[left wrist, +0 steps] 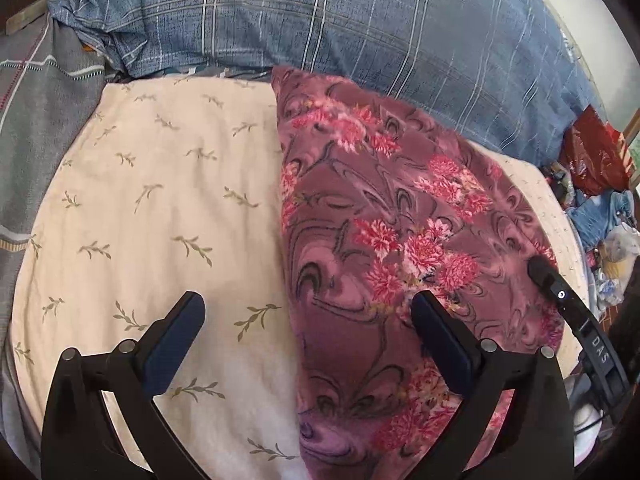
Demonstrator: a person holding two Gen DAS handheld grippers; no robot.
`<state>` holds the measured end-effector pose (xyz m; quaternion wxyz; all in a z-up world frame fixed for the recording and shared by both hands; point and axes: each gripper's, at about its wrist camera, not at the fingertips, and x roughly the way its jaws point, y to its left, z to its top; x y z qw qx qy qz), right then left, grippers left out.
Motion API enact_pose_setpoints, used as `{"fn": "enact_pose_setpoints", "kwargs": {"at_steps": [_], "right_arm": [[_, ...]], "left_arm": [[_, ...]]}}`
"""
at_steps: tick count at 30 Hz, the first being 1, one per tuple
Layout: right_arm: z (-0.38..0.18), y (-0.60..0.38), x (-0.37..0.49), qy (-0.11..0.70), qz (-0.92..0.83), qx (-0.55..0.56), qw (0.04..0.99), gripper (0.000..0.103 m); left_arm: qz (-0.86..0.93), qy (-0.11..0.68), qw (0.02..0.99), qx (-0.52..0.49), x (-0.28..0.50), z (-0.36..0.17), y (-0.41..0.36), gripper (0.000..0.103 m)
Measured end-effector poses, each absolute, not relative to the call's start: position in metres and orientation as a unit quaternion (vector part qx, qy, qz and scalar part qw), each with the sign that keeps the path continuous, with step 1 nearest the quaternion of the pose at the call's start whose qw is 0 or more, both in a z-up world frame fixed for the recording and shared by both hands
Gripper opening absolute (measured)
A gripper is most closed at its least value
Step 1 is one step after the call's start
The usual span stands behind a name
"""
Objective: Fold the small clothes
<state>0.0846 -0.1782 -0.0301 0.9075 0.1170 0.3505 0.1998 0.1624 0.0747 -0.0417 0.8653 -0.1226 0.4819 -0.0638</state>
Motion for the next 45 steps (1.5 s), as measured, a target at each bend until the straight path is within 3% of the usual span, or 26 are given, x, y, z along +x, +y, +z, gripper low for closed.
{"fn": "enact_pose_setpoints", "kwargs": {"at_steps": [4,8,14,20,23,24,29,31,32,33,34,36,40,45], "right_arm": [[-0.043,-0.198,0.095,0.387,0.192,0.174,0.885,0.007],[-0.053,-0.207,0.103,0.410,0.199,0.216,0.864,0.008],[-0.054,-0.220,0.106,0.404,0.187,0.273,0.853,0.027],[-0.036,-0.226,0.111,0.372,0.192,0.290,0.860,0.030],[-0.032,-0.228,0.141,0.383,0.178,0.309,0.852,0.053],[-0.034,-0.224,0.156,0.401,0.176,0.307,0.845,0.054],[-0.048,-0.191,0.209,0.472,0.163,0.253,0.829,0.052],[-0.042,-0.176,0.218,0.475,0.153,0.198,0.844,0.015],[-0.033,-0.170,0.218,0.463,0.168,0.178,0.852,0.010],[-0.024,-0.170,0.215,0.444,0.177,0.173,0.861,0.009],[-0.014,-0.171,0.212,0.425,0.187,0.173,0.869,0.009],[-0.004,-0.179,0.209,0.398,0.190,0.187,0.878,0.008],[-0.055,-0.187,0.228,0.493,0.147,0.195,0.835,0.010],[-0.016,-0.202,0.201,0.437,0.151,0.239,0.854,0.017]], "left_arm": [[-0.052,0.445,0.880,-0.157,0.164,-0.024,0.101,0.103],[-0.060,0.486,0.849,-0.198,0.176,-0.044,0.114,0.103],[-0.094,0.497,0.842,-0.185,0.179,-0.050,0.090,0.103],[-0.095,0.476,0.856,-0.179,0.198,-0.031,0.079,0.103],[-0.077,0.469,0.861,-0.183,0.230,-0.025,0.083,0.103],[-0.077,0.474,0.856,-0.191,0.241,-0.028,0.086,0.103],[-0.076,0.494,0.831,-0.244,0.256,-0.051,0.107,0.103],[-0.074,0.482,0.841,-0.236,0.259,-0.046,0.107,0.092],[-0.083,0.476,0.844,-0.232,0.261,-0.041,0.107,0.074],[-0.093,0.474,0.844,-0.234,0.262,-0.039,0.107,0.062],[-0.098,0.472,0.844,-0.237,0.264,-0.038,0.107,0.059],[-0.083,0.478,0.845,-0.222,0.270,-0.041,0.103,0.059],[-0.080,0.487,0.841,-0.221,0.276,-0.049,0.104,0.059],[-0.080,0.446,0.858,-0.242,0.257,-0.020,0.121,0.063]]}}
